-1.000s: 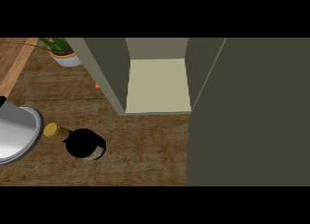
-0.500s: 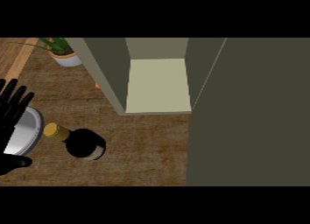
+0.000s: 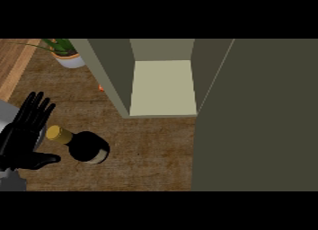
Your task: Pick up the wine, place it into the cabinet and close the cabinet
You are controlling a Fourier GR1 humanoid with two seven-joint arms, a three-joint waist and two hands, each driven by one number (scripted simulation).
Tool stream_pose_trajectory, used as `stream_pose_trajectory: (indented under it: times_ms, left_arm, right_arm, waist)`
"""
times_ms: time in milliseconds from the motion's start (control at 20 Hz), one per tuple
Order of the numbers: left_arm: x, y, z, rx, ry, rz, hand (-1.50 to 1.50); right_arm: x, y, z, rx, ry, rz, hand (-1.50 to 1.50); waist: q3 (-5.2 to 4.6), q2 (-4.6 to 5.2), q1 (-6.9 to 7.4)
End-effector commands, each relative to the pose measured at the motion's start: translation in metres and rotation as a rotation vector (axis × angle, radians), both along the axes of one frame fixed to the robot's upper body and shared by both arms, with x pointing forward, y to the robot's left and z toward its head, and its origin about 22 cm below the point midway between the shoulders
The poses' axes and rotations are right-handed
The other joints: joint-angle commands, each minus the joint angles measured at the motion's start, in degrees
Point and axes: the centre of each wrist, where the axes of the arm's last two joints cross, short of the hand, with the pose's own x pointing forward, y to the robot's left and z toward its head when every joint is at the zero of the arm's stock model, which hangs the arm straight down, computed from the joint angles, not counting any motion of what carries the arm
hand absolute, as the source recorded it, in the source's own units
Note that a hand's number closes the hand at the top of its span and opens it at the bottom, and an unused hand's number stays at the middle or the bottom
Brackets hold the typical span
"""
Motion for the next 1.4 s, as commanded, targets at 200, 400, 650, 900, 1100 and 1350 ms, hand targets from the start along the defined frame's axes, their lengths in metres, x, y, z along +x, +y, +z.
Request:
stream_pose_trajectory:
  times_ms: [200, 400, 650, 900, 1100, 1350]
  left_arm:
    - [-0.001, 0.01, -0.051, -0.033, 0.05, -0.033, -1.5]
    - [-0.003, -0.008, -0.076, -0.094, 0.088, -0.141, -1.5]
    - [0.013, -0.009, -0.086, -0.147, 0.1, -0.164, -1.5]
    - [0.002, -0.003, -0.116, -0.202, 0.107, -0.184, -1.5]
    - [-0.016, 0.014, -0.127, -0.197, 0.123, -0.174, -1.5]
    - [0.001, -0.014, -0.136, -0.264, 0.117, -0.149, -1.5]
  right_arm:
    - [-0.033, -0.004, 0.027, 0.073, -0.053, 0.051, -1.5]
    - [-0.021, -0.009, 0.029, 0.057, -0.052, 0.053, -1.5]
    - [-0.027, -0.008, 0.033, 0.051, -0.048, 0.057, -1.5]
    - [-0.025, 0.001, 0.032, 0.057, -0.065, 0.048, -1.5]
    - [-0.03, 0.002, 0.029, 0.067, -0.048, 0.057, -1.5]
    - [-0.03, 0.001, 0.017, 0.079, -0.045, 0.053, -1.5]
  waist:
    - [0.0, -0.03, -0.23]
    - [-0.02, 0.04, 0.12]
    - [-0.03, 0.05, -0.01]
    - [-0.09, 0.15, -0.13]
    - [-0.07, 0.09, -0.12]
    - [-0.04, 0.08, -0.29]
